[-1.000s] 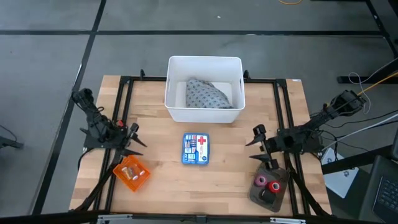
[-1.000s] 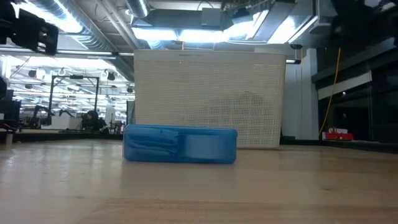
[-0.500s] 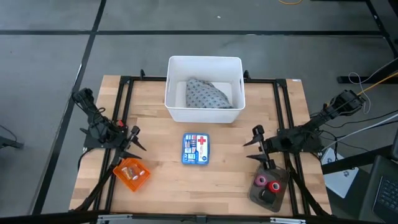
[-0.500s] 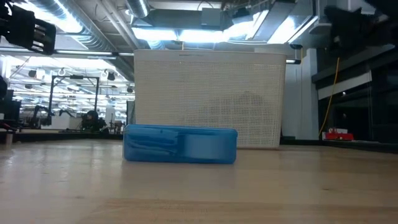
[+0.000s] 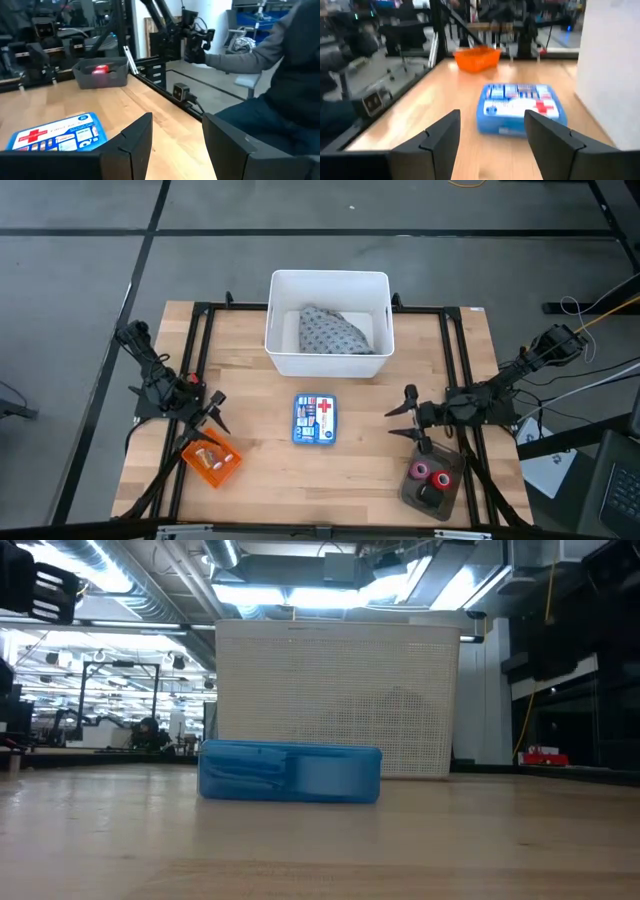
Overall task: Pick & place medical supplies in basket/bin
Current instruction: Return to Home Position
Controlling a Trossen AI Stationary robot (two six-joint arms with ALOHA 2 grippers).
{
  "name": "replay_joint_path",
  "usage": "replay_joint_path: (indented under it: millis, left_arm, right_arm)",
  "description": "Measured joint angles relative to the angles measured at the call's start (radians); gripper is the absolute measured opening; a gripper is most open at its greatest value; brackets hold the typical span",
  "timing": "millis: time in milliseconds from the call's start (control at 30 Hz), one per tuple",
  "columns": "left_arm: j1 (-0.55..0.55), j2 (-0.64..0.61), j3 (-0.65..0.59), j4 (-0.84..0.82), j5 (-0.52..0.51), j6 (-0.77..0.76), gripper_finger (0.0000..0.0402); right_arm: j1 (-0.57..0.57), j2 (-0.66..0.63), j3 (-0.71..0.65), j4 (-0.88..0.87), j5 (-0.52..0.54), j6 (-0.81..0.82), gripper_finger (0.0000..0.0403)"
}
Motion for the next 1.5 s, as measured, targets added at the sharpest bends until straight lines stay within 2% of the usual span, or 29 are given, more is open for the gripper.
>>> replay_joint_path:
  millis: [133, 300, 433, 600, 733, 833, 900, 967, 1133, 1500]
  left_arm:
    - [0.000, 0.007, 0.000, -0.009, -0.021, -0.022, 0.0169]
    - [-0.001, 0.051, 0.000, -0.020, 0.106, 0.079, 0.0167]
    - [-0.001, 0.084, -0.001, -0.014, 0.153, 0.076, 0.0166]
    - [-0.001, 0.089, -0.005, 0.027, 0.156, 0.031, 0.0166]
    - [-0.001, 0.086, -0.005, 0.033, 0.208, 0.012, 0.0166]
    - [-0.001, 0.087, -0.005, 0.033, 0.224, 0.011, 0.0166]
    - [0.000, 0.086, -0.005, 0.034, 0.248, -0.002, 0.0167]
    - [-0.001, 0.087, -0.005, 0.033, 0.280, -0.005, 0.0169]
    - [-0.001, 0.087, -0.005, 0.033, 0.304, 0.021, 0.0171]
    - [-0.001, 0.087, -0.003, 0.022, 0.302, 0.051, 0.0169]
  right_arm:
    - [0.001, 0.000, 0.000, -0.072, -0.043, 0.011, 0.0220]
    - [0.001, 0.000, 0.000, -0.132, -0.077, 0.058, 0.0220]
    - [0.001, 0.000, 0.000, -0.190, -0.050, 0.096, 0.0220]
    - [0.001, 0.000, 0.000, -0.165, -0.049, 0.079, 0.0220]
    - [0.001, -0.018, 0.000, -0.087, -0.073, 0.030, 0.0220]
    - [0.001, -0.127, 0.000, -0.060, -0.108, -0.069, 0.0220]
    - [0.001, -0.221, 0.000, -0.069, -0.223, -0.138, 0.0220]
    - [0.001, -0.312, 0.002, -0.153, -0.321, -0.156, 0.0220]
    - [0.001, -0.511, 0.001, -0.440, -0.254, -0.049, 0.0220]
    - [0.001, -0.901, 0.001, -0.815, -0.281, -0.047, 0.0220]
